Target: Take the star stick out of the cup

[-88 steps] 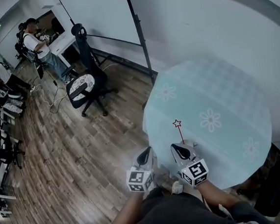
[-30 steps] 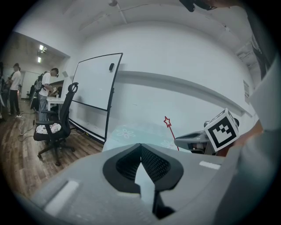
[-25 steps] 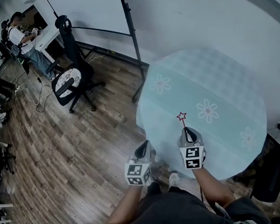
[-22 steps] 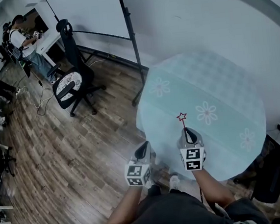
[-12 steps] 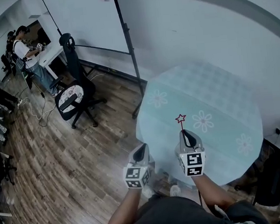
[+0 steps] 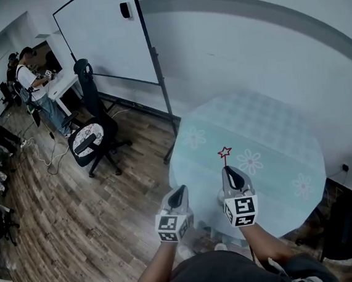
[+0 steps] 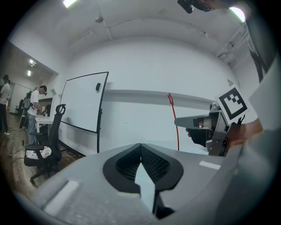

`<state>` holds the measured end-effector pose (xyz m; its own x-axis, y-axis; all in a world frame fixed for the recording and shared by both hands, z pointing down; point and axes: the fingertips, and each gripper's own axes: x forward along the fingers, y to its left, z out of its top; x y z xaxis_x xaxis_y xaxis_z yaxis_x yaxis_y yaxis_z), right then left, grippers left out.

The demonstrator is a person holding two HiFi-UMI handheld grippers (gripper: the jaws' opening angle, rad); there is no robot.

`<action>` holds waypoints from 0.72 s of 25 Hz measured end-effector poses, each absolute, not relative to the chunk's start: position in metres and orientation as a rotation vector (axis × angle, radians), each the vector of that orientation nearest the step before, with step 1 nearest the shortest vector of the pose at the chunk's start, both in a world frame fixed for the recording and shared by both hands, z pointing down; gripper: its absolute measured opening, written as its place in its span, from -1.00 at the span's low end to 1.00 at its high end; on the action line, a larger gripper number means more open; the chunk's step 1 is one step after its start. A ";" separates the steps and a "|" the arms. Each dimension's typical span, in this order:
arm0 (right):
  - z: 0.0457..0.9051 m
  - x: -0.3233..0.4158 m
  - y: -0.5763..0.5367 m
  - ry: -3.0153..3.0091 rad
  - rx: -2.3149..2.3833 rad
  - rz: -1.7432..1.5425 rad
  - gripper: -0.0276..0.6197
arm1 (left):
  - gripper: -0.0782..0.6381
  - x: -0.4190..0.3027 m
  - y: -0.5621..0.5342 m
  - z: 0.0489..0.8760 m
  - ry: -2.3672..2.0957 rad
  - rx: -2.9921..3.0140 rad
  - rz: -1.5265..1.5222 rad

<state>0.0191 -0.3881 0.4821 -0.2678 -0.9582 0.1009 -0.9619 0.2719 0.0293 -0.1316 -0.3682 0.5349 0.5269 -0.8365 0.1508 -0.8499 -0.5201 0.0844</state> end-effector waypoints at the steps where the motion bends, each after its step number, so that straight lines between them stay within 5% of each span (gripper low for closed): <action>1: 0.478 0.019 -0.388 -2.432 1.844 0.054 -0.85 | -0.76 -0.132 -0.370 0.533 -1.456 2.617 0.133; 18: 0.451 0.030 -0.390 -2.466 1.888 -0.006 -0.85 | -0.77 -0.126 -0.379 0.508 -1.475 2.658 0.088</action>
<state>0.0302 -0.3900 0.4512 -0.2604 -0.9651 0.0260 -0.9650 0.2610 0.0246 -0.1257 -0.3786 0.5084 0.5292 -0.8427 0.0988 -0.8485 -0.5258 0.0594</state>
